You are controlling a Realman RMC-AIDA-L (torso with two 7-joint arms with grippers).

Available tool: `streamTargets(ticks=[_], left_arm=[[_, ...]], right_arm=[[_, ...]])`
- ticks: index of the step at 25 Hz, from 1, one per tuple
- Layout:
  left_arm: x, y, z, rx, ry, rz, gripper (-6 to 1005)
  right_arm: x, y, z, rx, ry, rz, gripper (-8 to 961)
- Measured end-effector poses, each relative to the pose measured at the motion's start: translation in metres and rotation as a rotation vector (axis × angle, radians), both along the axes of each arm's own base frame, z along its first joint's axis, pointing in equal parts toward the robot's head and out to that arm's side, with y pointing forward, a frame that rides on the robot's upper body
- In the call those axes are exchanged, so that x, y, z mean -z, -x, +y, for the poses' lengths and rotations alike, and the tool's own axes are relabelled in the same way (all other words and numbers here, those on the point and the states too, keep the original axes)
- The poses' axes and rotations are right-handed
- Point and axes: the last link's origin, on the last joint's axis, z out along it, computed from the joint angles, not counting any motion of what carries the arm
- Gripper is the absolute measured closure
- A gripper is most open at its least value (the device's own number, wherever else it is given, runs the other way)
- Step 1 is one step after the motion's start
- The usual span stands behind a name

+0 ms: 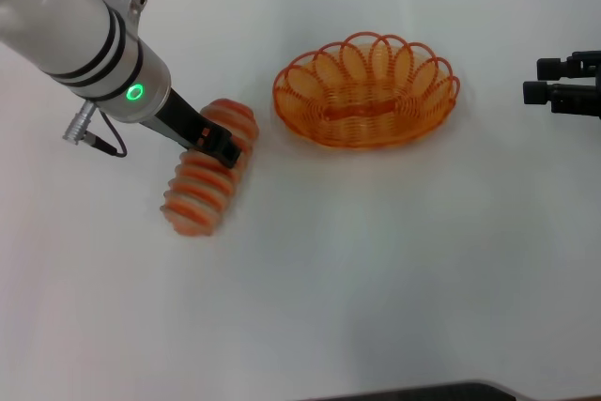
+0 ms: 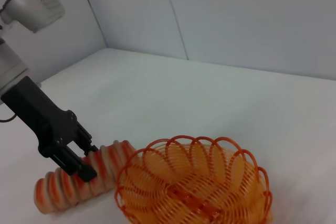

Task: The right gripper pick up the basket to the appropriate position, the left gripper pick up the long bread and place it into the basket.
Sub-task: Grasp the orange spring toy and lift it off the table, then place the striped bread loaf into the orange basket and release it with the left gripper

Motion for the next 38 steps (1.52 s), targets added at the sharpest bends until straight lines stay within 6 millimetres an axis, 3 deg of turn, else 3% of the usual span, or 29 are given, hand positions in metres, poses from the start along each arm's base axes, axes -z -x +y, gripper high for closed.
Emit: streamTargets(ticks=[4, 11, 16, 25, 38], left_arm=[[-0.006, 0.0, 0.003, 0.014, -0.02, 0.01, 393], [-0.051, 0.01, 0.03, 0.113, -0.16, 0.065, 481], [-0.073, -0.002, 0.044, 0.278, -0.193, 0.039, 520], [-0.04, -0.062, 0.033, 0.73, -0.006, -0.186, 590], [0.011, -0.076, 0.027, 0.945, 0.218, -0.273, 686]], right_arm=[[0.001, 0.0, 0.0, 0.001, -0.001, -0.001, 433], [0.001, 0.0, 0.0, 0.004, -0.005, 0.004, 433], [0.002, -0.002, -0.002, 0.012, -0.009, 0.009, 433], [0.008, 0.002, -0.002, 0.007, -0.002, 0.026, 433], [0.013, 0.004, -0.001, 0.005, -0.001, 0.036, 433]])
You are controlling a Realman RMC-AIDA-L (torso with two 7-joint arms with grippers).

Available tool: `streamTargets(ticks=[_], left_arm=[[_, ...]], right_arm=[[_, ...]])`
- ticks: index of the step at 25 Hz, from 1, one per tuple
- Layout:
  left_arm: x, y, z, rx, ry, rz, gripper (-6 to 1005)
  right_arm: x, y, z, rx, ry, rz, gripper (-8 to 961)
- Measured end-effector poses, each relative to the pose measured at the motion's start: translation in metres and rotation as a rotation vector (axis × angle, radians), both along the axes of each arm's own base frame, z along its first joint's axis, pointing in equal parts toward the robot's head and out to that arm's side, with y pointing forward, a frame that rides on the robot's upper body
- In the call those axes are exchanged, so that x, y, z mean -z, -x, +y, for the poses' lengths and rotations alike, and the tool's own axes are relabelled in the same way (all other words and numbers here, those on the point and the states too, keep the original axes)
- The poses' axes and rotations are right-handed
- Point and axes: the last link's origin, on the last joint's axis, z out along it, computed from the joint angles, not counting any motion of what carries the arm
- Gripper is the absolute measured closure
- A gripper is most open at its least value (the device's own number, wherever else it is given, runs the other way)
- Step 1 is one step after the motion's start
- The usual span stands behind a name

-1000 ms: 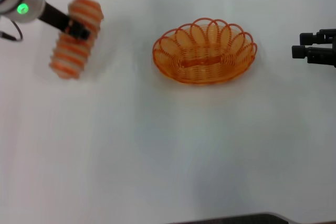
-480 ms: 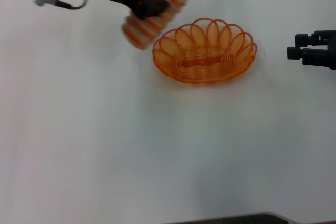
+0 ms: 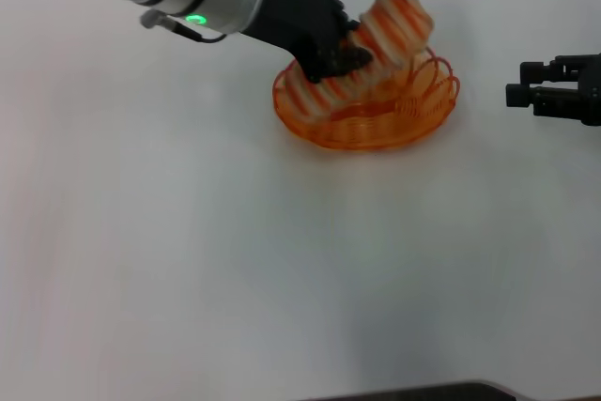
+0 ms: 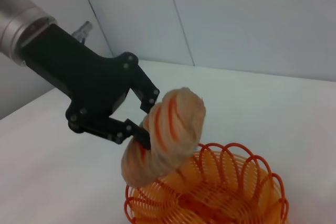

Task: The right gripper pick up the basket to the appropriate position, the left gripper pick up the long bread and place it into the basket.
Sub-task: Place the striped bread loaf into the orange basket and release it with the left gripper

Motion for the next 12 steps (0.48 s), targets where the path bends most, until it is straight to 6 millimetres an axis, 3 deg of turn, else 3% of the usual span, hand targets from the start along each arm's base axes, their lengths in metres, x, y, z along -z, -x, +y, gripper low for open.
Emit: streamTargets(ticks=[9, 12], left_arm=[[0.021, -0.012, 0.004, 0.069, 0.005, 0.037, 754], [0.023, -0.012, 0.003, 0.08, 0.001, 0.046, 622]], right_arm=[[0.0, -0.002, -0.003, 0.009, -0.005, 0.008, 433], [-0.001, -0.002, -0.003, 0.009, -0.007, 0.01, 433]])
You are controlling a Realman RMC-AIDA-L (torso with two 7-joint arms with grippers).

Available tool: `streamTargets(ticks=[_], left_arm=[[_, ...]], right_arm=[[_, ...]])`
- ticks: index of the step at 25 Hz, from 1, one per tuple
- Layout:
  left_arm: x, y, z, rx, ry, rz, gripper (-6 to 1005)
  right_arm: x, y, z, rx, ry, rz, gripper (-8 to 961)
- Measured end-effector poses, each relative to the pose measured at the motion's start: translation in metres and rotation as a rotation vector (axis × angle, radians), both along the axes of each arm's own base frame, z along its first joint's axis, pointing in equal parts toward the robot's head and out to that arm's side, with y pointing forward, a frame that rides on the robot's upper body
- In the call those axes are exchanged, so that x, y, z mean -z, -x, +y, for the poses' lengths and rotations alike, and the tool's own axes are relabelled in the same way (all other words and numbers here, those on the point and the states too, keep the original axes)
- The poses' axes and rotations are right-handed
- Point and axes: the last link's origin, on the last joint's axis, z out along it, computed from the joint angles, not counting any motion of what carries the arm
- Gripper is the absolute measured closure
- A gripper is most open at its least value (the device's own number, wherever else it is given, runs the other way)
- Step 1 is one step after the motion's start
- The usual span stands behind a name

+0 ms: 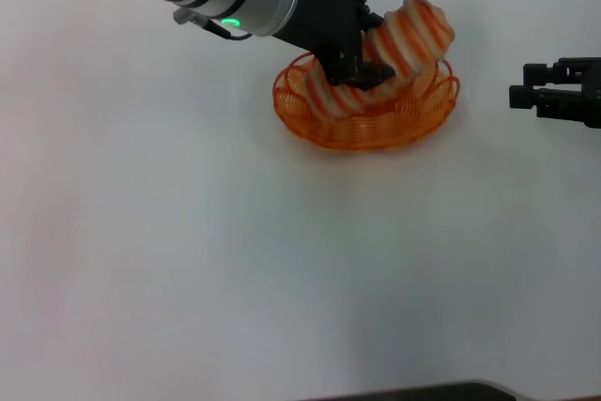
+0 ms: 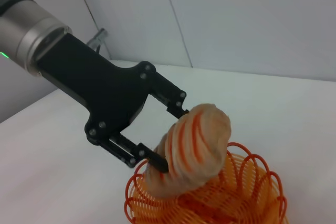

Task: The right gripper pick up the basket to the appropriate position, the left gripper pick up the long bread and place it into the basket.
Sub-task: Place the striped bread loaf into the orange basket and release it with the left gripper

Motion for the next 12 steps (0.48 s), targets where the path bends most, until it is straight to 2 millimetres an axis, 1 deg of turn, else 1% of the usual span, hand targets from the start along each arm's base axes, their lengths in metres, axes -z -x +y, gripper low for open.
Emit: streamTargets(ticks=[2, 5, 9, 12], left_arm=[[0.0, 0.0, 0.0, 0.0, -0.001, 0.0, 534], [-0.002, 0.001, 0.001, -0.005, -0.004, -0.002, 295], [-0.006, 0.005, 0.0, -0.016, -0.003, -0.009, 237], [-0.017, 0.005, 0.0, -0.031, -0.022, -0.063, 193]], right_arm=[[0.0, 0.0, 0.0, 0.0, 0.0, 0.0, 433], [0.0, 0.0, 0.0, 0.0, 0.0, 0.001, 433], [0.0, 0.001, 0.001, -0.004, 0.0, 0.001, 433], [0.0, 0.002, 0.001, -0.007, 0.001, 0.001, 433]])
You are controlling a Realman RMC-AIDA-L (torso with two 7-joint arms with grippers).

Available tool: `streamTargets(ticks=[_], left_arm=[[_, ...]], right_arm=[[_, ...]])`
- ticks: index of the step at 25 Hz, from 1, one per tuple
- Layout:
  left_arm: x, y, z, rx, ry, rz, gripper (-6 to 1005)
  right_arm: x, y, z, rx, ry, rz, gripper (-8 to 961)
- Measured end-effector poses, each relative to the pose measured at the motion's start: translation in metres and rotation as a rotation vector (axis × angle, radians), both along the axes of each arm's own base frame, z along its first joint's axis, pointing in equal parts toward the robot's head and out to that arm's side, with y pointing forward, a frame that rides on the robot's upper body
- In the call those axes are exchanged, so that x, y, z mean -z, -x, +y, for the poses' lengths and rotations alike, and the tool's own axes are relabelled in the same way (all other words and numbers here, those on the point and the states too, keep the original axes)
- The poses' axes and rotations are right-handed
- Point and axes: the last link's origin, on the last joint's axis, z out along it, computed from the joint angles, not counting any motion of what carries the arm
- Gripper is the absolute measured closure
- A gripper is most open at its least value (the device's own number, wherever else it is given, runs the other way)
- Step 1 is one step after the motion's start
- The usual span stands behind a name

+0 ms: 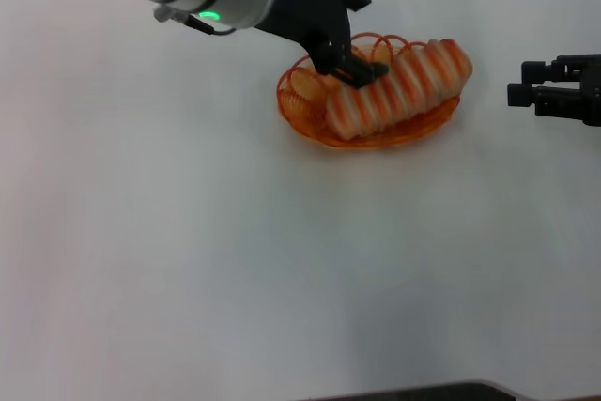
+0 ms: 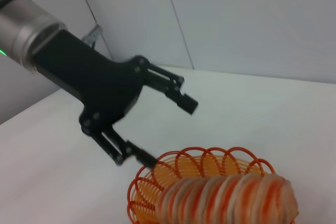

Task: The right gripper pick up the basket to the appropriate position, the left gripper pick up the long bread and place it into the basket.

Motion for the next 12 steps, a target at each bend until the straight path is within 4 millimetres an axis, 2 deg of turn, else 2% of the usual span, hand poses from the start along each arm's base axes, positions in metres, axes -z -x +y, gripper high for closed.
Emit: streamTargets(ticks=[4, 6, 9, 12], left_arm=[[-0.034, 0.007, 0.003, -0.088, -0.059, -0.203, 135], [-0.055, 0.022, 0.006, -0.18, -0.084, -0.369, 134], [-0.078, 0.061, 0.001, -0.337, -0.094, -0.628, 133], [-0.085, 0.104, -0.015, -0.455, -0.104, -0.809, 137]], right_arm=[[-0.002, 0.001, 0.0, -0.006, -0.002, 0.006, 433], [-0.004, 0.002, -0.001, -0.011, -0.011, 0.017, 433], [-0.007, 0.003, 0.0, -0.026, -0.033, 0.03, 433], [-0.007, 0.004, 0.0, -0.036, -0.048, 0.04, 433]])
